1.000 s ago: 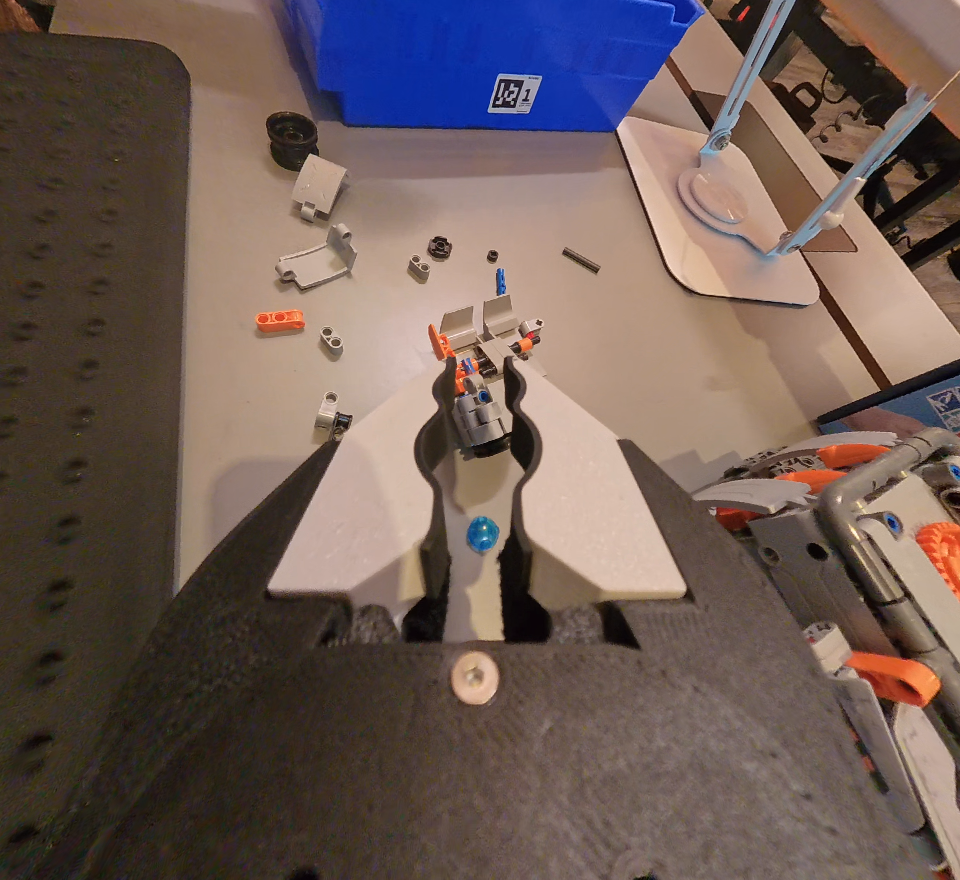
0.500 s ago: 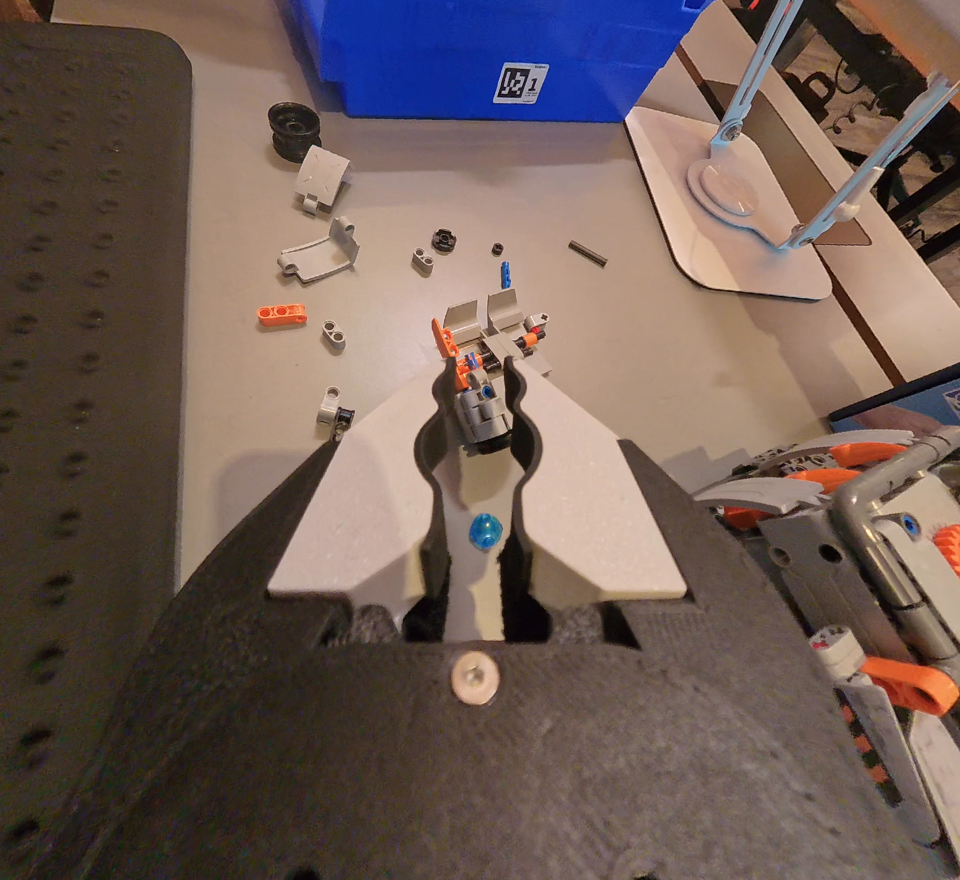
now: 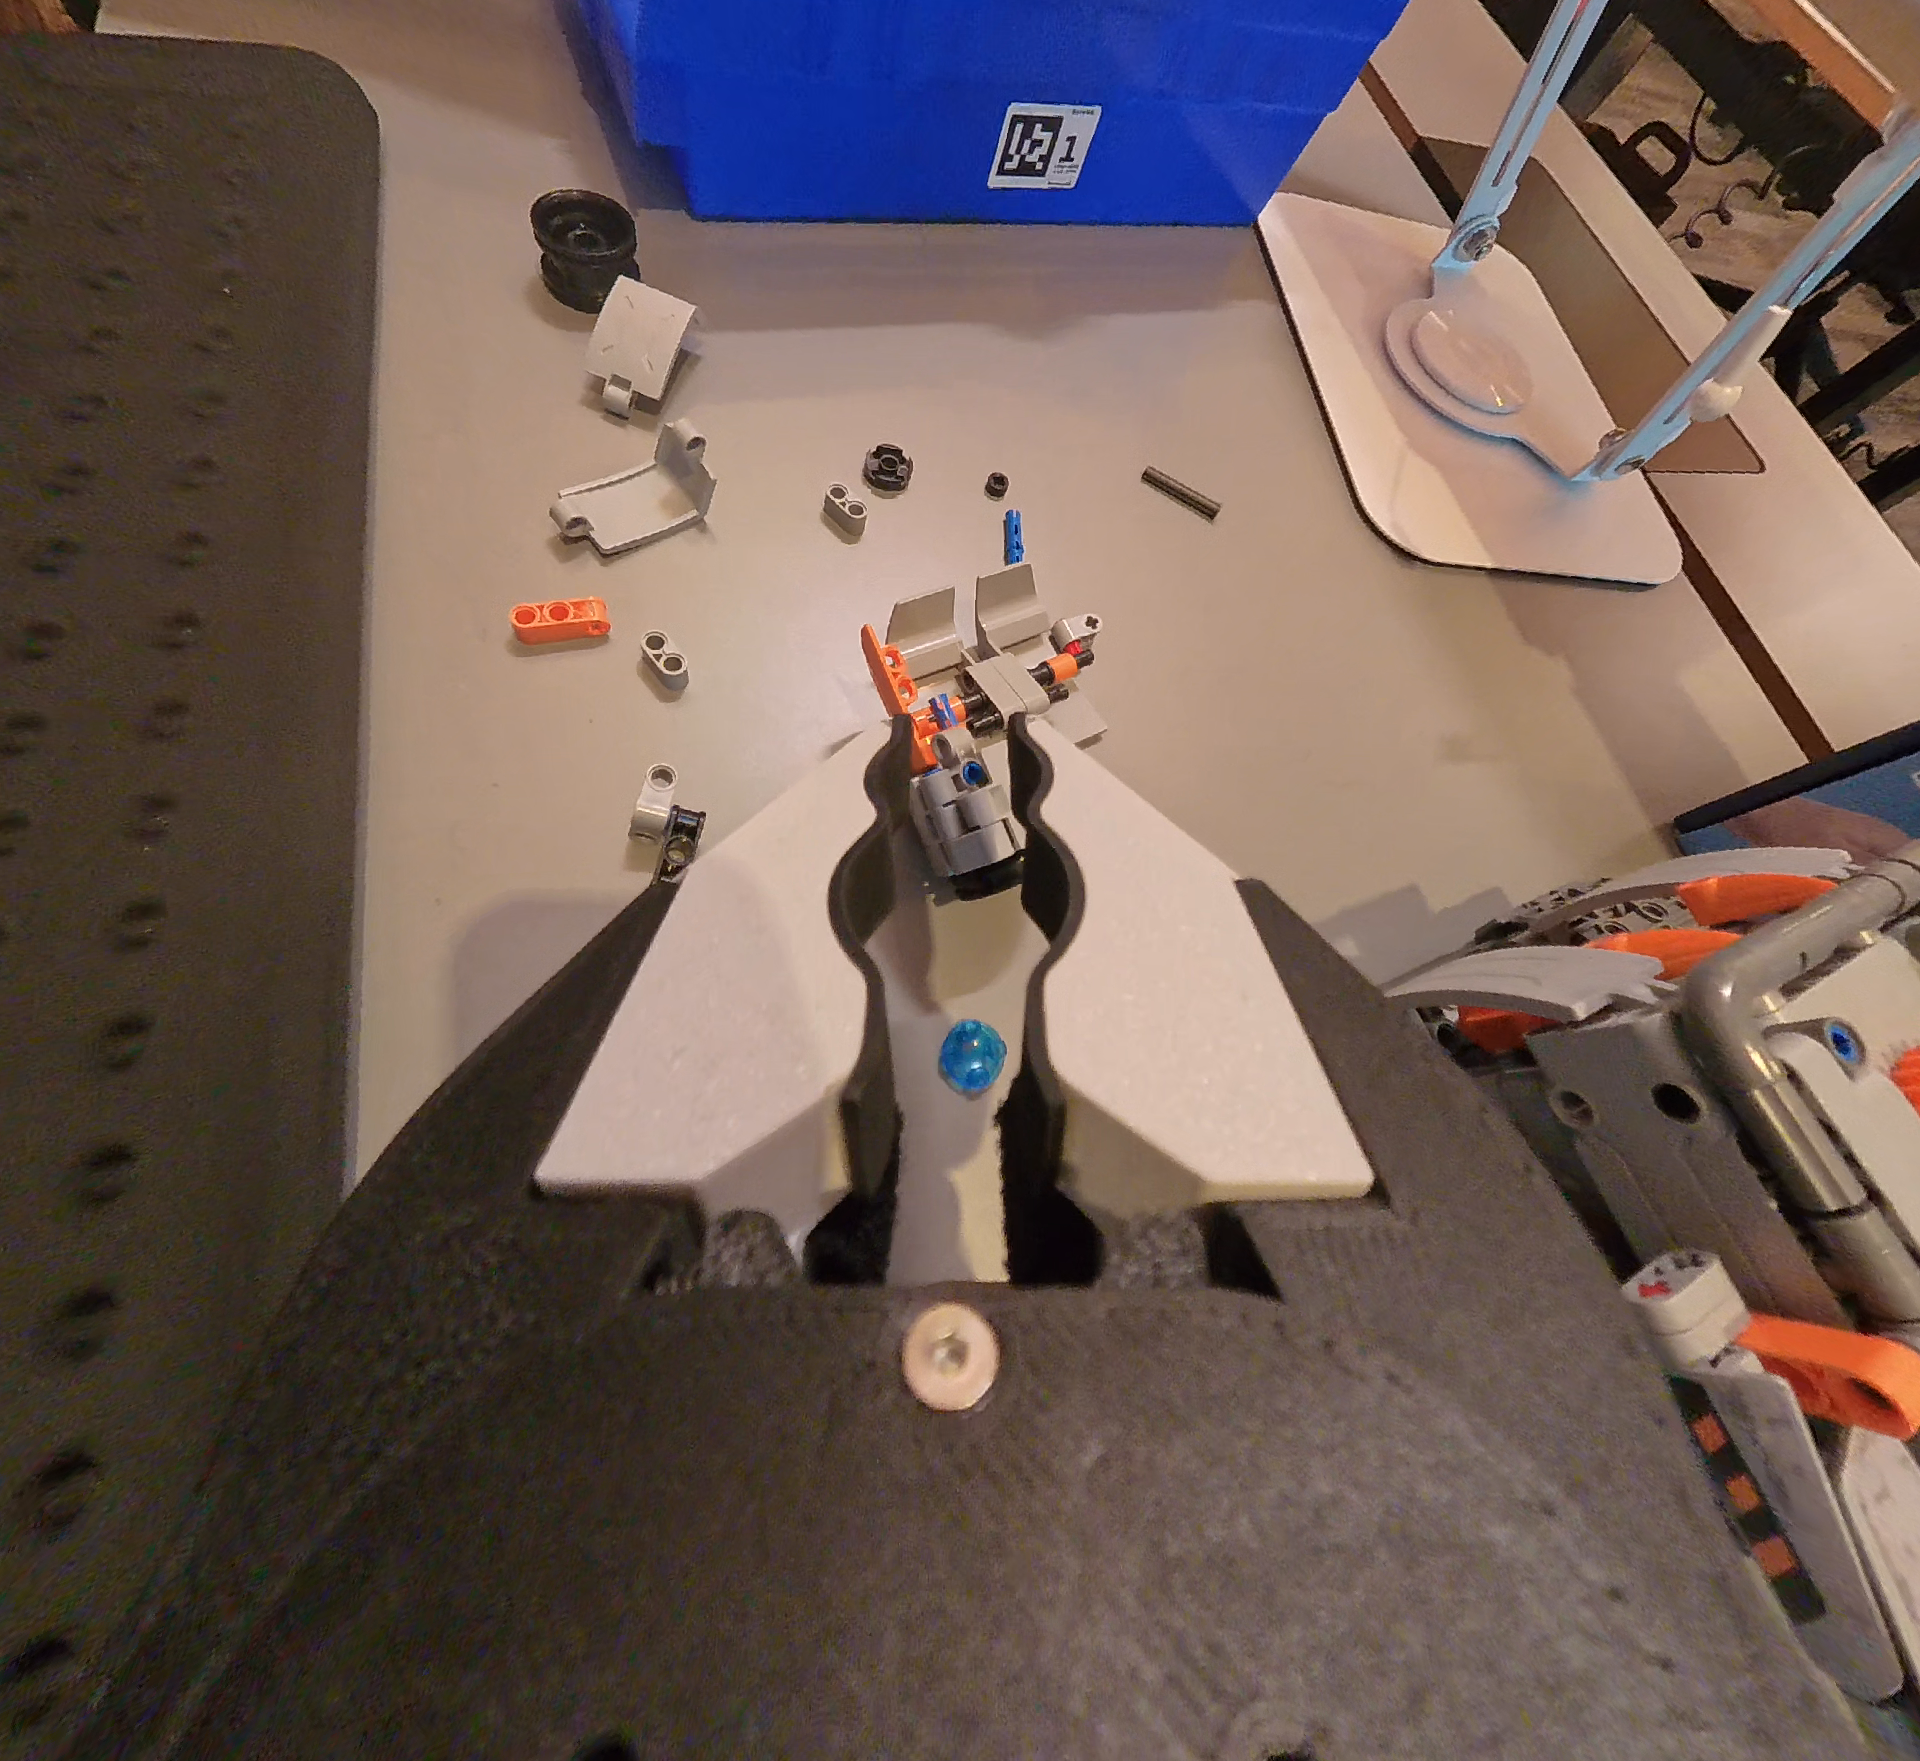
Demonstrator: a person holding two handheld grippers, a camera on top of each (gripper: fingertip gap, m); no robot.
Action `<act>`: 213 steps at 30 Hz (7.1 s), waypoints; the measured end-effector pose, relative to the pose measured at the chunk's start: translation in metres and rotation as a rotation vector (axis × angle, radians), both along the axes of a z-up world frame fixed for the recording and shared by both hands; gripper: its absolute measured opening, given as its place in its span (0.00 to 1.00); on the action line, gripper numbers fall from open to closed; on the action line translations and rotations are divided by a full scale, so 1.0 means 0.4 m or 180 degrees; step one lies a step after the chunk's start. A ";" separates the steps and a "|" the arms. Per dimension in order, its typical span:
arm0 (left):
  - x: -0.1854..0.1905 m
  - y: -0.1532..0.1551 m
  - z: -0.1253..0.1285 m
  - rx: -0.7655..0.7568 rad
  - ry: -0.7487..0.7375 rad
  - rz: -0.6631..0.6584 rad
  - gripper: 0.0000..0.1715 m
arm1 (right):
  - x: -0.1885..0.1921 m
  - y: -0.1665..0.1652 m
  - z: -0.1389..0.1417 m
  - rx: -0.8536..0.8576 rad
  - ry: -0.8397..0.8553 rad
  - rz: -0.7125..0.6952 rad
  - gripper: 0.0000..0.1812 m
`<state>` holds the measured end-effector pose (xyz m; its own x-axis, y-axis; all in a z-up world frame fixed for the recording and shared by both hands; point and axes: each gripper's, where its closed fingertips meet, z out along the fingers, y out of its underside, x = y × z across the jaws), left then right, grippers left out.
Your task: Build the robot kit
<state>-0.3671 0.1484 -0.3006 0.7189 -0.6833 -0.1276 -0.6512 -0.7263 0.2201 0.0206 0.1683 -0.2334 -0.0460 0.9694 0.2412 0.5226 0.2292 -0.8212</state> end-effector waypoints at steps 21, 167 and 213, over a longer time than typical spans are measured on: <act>0.058 -0.015 -0.009 -0.0183 -0.0335 -0.0250 0.00 | 0.002 0.002 -0.003 -0.0017 -0.0013 -0.0008 0.09; 0.053 0.110 0.035 0.0853 -0.0626 -0.0984 0.17 | 0.002 0.059 -0.055 -0.0362 0.0032 -0.0102 0.09; -0.004 0.105 0.213 0.1609 -0.0462 -0.0418 0.56 | 0.006 0.067 -0.042 -0.0363 0.0121 -0.0138 0.09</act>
<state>-0.3688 0.1902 -0.2152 0.6663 -0.6477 -0.3695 -0.7414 -0.6287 -0.2346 0.0229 0.1953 -0.2504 0.0037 0.9915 0.1299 0.4980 0.1108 -0.8600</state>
